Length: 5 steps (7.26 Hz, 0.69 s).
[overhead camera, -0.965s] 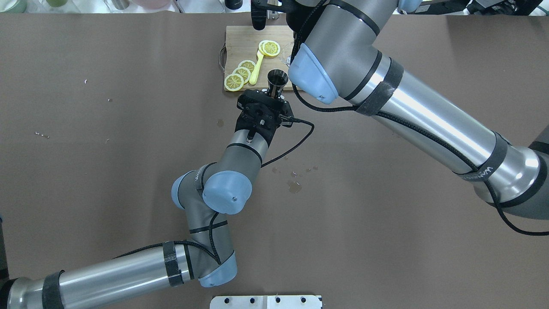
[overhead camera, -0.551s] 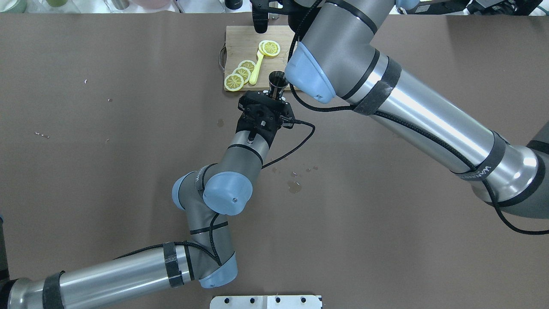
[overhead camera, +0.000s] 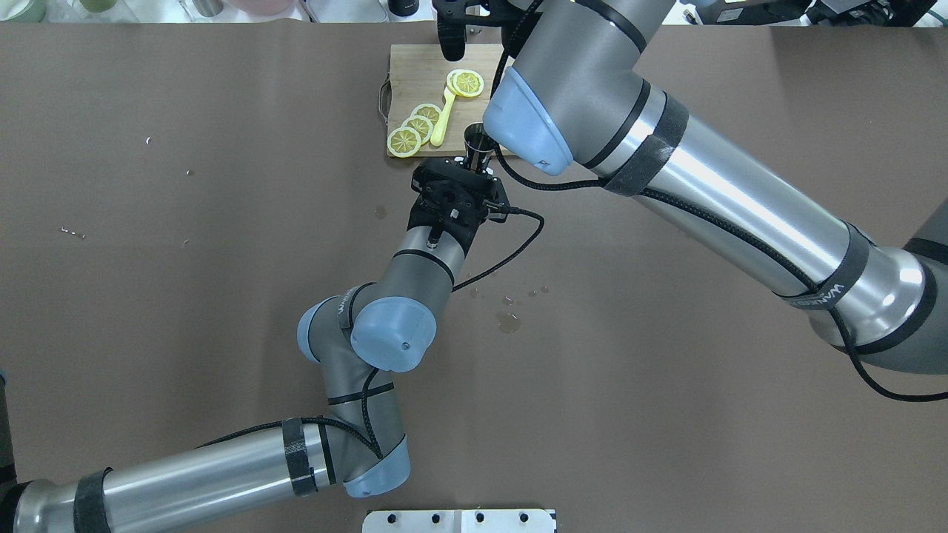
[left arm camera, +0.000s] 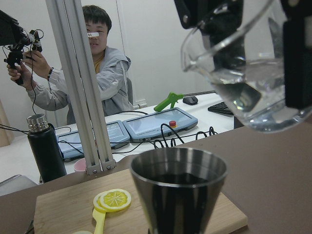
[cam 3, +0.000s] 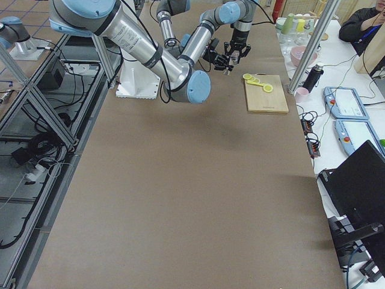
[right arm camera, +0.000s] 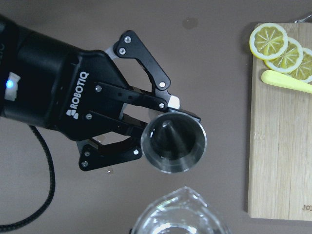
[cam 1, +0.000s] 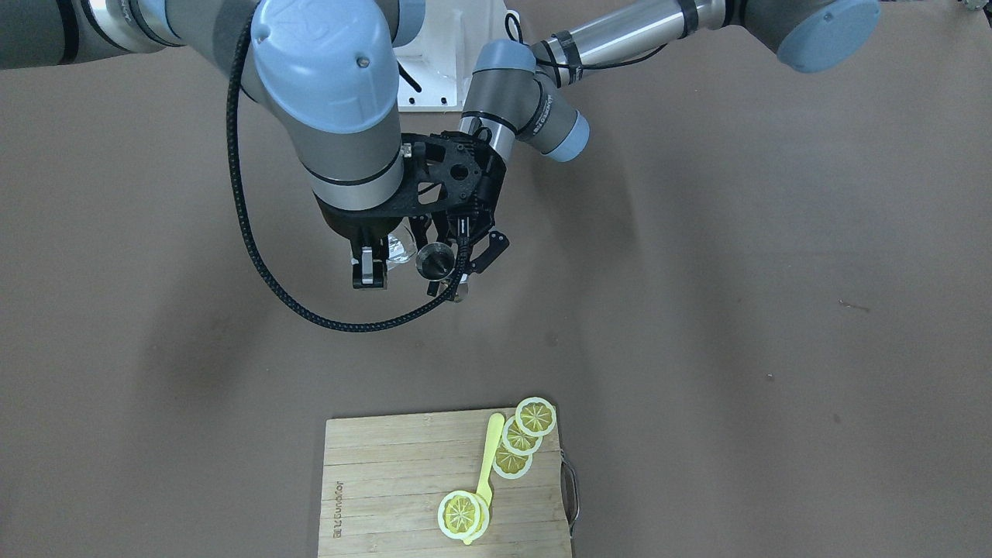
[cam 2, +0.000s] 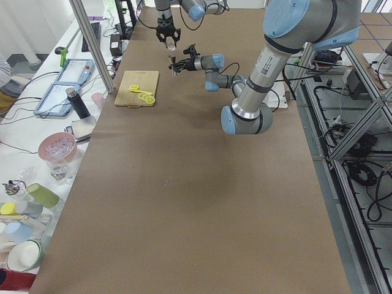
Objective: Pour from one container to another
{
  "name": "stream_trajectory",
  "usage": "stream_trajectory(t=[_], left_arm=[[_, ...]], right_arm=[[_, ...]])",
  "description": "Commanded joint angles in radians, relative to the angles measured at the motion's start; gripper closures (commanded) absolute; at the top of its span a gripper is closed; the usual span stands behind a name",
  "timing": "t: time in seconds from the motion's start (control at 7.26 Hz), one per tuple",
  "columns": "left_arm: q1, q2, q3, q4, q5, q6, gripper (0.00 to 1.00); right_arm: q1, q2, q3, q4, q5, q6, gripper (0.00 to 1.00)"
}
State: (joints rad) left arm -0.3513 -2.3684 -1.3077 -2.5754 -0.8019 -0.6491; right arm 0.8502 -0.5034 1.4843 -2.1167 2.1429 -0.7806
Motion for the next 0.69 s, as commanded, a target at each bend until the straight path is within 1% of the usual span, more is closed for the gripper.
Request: stream_trajectory(t=[0.0,0.28,0.55], left_arm=[[0.0,0.0,0.005,0.0,-0.013,-0.001,1.0],[0.0,0.0,0.01,-0.002,-0.023,-0.003,1.0],[0.0,0.0,0.011,-0.011,-0.022,-0.003,1.0]], right_arm=[[-0.005,0.013,-0.004,-0.052,-0.021,-0.002,1.0],[-0.019,0.034,-0.021,-0.091,-0.044,-0.002,1.0],[-0.04,0.083,-0.088,-0.101,-0.081,-0.002,1.0]])
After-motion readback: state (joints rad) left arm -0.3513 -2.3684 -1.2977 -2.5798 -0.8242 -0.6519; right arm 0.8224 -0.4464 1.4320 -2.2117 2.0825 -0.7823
